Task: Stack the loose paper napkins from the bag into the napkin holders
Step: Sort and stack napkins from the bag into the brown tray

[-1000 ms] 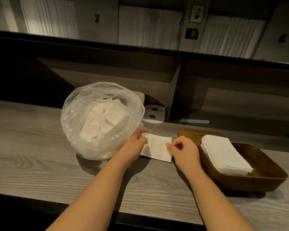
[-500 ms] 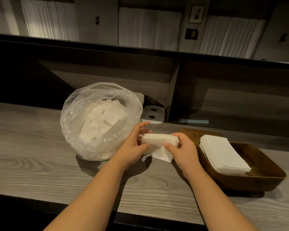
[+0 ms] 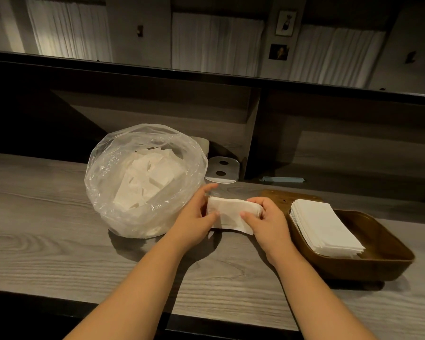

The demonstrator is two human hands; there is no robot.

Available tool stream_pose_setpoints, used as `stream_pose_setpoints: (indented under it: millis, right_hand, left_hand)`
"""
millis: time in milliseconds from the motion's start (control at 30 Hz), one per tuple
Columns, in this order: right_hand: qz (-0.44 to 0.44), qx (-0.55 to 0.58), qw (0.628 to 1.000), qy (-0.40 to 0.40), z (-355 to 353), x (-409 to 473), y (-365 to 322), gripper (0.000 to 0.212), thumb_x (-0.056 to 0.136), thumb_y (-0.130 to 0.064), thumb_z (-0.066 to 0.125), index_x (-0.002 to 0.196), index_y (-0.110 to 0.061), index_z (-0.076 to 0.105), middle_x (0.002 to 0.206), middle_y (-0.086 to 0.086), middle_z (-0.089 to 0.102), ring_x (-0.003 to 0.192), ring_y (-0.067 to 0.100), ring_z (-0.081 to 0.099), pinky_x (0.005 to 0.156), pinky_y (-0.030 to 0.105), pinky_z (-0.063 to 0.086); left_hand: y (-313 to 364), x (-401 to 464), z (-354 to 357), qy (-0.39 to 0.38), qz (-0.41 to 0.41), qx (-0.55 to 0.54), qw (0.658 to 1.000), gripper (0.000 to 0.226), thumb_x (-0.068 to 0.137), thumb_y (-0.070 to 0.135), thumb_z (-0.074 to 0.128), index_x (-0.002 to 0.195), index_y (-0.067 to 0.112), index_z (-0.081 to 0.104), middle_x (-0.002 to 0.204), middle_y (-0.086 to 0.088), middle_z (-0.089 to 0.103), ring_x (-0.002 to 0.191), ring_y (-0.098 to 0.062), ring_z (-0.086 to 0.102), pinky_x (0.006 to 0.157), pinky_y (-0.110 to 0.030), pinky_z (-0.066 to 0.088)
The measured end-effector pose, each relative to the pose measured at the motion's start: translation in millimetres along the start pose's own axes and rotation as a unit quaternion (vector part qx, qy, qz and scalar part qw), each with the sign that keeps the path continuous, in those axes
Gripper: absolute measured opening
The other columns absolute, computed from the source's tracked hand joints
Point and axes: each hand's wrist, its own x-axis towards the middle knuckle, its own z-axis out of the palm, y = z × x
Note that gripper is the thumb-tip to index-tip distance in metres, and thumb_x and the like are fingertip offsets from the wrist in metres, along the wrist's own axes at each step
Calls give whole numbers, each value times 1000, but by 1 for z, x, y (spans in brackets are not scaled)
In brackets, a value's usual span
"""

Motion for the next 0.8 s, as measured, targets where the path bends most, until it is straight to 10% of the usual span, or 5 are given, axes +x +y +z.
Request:
stream_pose_setpoints:
  millis: [267,800]
  right_hand:
    - [14,-1,998,-67,7,-1,-1,76,80,-7,78,136,-36,35,114,-17,44,101,7,52,71,16,52]
    - [43,-29,998,-47,5,1,0,59,86,-7,71,132,-29,42,119,-7,45,93,7,52,55,9,49]
  left_hand:
    - [9,-3,4,-74,42,1,996,99,83,-5,64,135,61,11,137,8,35,107,0,50,83,-12,47]
    - [5,0,5,-62,-8,70,996,89,92,10,64,150,50,10,125,7,43,99,-6,57,75,-5,47]
